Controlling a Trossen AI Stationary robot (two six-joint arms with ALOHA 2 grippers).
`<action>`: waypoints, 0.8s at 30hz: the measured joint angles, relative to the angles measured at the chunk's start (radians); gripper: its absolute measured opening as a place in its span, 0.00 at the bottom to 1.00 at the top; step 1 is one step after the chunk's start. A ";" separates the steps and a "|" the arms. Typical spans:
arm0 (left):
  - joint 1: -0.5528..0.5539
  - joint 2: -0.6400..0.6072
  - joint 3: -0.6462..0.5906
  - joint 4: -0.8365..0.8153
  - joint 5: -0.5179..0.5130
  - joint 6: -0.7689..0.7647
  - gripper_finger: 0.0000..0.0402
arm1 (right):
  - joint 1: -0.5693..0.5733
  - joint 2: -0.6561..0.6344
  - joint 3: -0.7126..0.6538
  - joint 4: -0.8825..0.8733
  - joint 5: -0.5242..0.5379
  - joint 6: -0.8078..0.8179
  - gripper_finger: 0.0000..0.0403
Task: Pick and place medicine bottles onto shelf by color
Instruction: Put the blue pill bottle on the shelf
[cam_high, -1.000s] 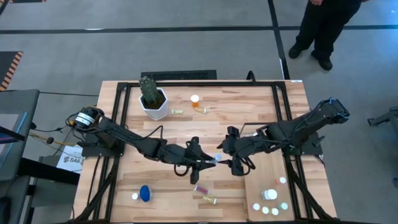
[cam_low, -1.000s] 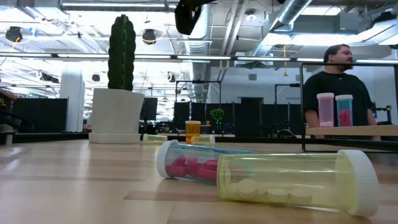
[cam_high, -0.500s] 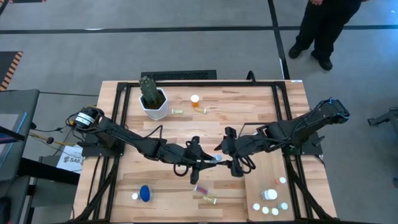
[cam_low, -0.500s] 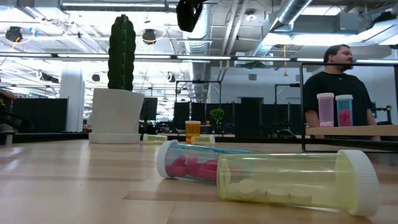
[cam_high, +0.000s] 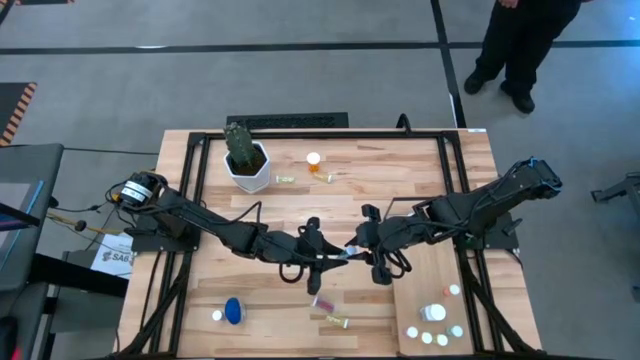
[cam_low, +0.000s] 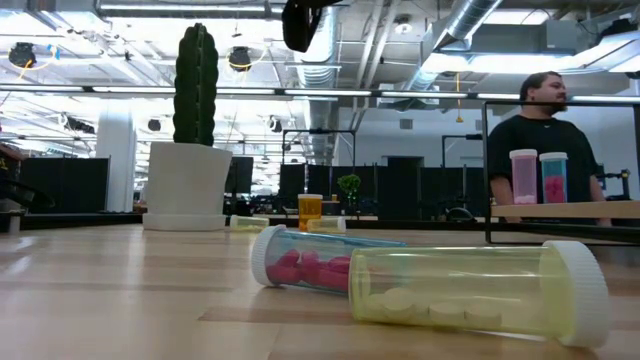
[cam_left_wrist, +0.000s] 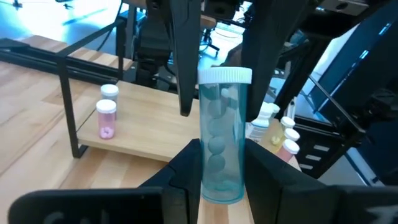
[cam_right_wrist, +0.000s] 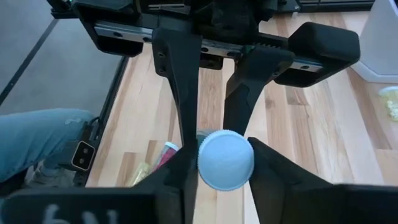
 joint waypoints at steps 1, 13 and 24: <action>-0.001 0.000 0.000 0.000 -0.008 0.000 0.19 | 0.000 0.000 0.000 0.001 -0.009 0.001 0.31; 0.000 0.000 0.000 0.033 -0.043 0.001 0.31 | -0.001 0.000 0.008 -0.025 -0.012 0.006 0.35; 0.000 0.000 0.001 0.047 -0.057 0.026 0.50 | 0.003 0.000 0.153 -0.456 -0.011 0.154 0.32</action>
